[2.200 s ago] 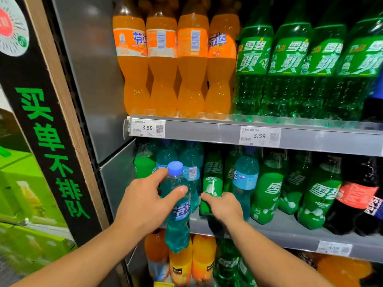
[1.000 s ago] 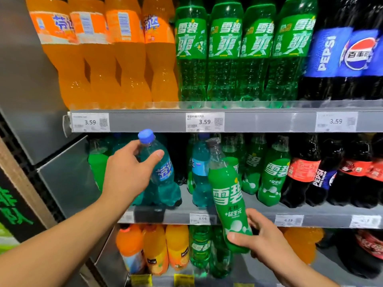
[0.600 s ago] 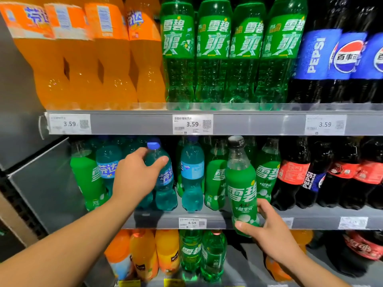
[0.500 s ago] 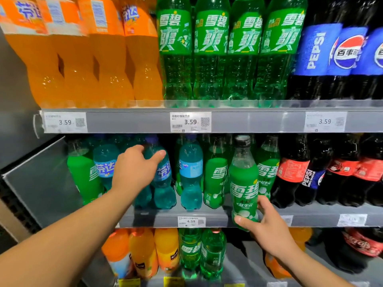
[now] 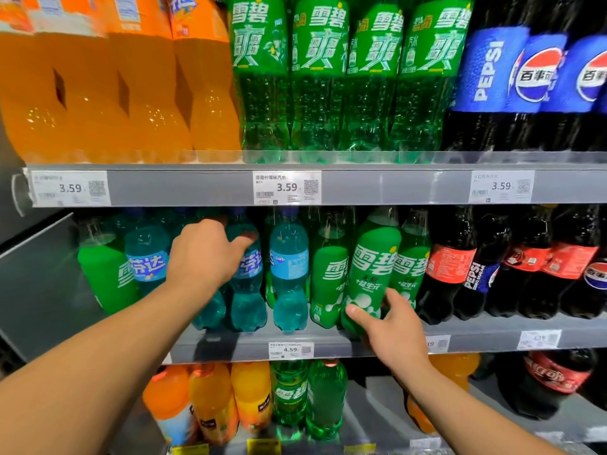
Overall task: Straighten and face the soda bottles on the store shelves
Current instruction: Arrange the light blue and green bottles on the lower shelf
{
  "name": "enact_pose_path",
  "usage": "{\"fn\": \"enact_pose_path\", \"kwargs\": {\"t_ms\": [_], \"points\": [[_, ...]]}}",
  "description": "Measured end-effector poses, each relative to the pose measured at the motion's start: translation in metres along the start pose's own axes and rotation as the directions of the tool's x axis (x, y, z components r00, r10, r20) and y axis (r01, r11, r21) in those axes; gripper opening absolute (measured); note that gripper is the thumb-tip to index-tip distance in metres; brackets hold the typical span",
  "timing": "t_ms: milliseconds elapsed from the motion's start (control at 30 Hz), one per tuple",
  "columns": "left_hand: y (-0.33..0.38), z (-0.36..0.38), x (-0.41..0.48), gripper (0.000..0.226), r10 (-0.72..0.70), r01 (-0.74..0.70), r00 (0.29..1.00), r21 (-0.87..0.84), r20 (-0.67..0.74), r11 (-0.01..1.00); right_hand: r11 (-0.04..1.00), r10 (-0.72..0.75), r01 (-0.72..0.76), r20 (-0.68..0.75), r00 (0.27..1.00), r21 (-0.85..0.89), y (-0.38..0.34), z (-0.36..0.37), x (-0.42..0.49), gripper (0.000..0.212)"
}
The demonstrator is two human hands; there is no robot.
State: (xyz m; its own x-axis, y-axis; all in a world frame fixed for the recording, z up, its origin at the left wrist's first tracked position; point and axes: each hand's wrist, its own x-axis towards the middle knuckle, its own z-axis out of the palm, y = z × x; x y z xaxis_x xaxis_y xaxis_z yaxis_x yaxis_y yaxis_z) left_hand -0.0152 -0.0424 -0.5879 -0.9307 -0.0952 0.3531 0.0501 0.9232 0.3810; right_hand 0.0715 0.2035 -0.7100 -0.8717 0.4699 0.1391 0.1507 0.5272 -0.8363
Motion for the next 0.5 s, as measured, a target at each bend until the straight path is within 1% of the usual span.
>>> {"fn": "enact_pose_path", "kwargs": {"t_ms": [100,200,300,500], "points": [[0.000,-0.001,-0.002,0.052,-0.029,0.029,1.000,-0.005,-0.005,1.000,0.999,0.019,-0.021,-0.040,0.999,-0.042,-0.001,0.005,0.007,0.069],[-0.001,-0.001,-0.001,0.053,-0.028,0.028,1.000,-0.016,0.001,0.999,0.996,0.000,-0.008,-0.087,0.996,-0.090,0.000,0.008,0.014,0.068],[-0.003,0.000,0.000,0.053,-0.022,0.022,1.000,-0.026,-0.002,0.999,0.992,0.039,-0.053,-0.120,0.992,-0.114,-0.001,0.013,0.016,0.071],[-0.005,0.001,0.000,0.049,-0.012,0.011,1.000,-0.059,-0.022,0.998,0.990,0.083,-0.098,-0.148,0.985,-0.100,0.005,0.024,0.013,0.061]]}}
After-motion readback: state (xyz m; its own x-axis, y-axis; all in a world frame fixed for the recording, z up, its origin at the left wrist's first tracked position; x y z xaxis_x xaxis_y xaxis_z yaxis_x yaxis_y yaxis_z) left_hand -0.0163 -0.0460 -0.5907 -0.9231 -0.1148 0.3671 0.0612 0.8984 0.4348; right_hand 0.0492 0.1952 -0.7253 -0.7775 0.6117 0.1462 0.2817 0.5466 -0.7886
